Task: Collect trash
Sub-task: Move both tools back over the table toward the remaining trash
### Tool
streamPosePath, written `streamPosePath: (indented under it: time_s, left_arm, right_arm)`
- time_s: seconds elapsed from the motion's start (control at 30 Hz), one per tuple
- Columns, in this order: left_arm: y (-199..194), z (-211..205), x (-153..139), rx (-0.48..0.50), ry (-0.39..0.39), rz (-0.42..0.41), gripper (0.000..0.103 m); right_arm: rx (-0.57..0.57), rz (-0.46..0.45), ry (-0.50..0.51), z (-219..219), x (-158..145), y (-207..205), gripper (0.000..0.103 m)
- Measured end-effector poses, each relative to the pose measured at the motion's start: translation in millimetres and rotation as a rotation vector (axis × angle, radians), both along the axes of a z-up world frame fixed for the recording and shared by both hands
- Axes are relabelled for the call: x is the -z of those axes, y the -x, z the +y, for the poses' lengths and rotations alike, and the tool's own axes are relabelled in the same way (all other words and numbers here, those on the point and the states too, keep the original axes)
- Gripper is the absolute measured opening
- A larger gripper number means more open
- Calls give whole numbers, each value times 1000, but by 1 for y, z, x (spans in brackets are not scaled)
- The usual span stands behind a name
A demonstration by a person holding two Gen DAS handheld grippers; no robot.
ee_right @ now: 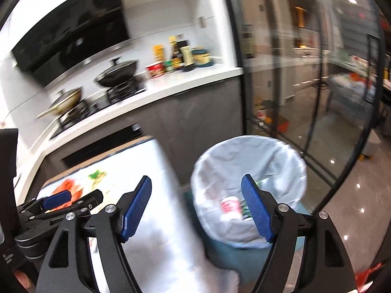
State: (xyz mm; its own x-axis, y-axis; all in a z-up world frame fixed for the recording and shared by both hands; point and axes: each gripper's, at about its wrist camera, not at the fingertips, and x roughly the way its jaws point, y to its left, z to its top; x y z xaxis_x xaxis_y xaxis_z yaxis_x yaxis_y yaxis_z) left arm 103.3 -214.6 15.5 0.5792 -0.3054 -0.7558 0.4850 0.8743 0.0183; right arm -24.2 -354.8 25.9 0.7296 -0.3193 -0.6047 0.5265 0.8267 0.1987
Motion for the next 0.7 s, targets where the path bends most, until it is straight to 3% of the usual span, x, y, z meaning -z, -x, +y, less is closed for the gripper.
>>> streamPosePath:
  time_s: [0.2, 0.3, 0.43, 0.7]
  left_arm:
    - [5, 72, 5, -100, -20, 13, 69]
    - [7, 109, 12, -160, -22, 28, 77]
    - [7, 151, 28, -221, -31, 56, 77]
    - [8, 217, 52, -324, -25, 58, 87]
  right_arm:
    - [-129, 29, 25, 57, 5, -14, 73]
    - [-181, 44, 19, 81, 11, -19, 73]
    - [-235, 71, 10, 107, 20, -28, 73]
    - [-315, 129, 7, 150, 40, -42, 73]
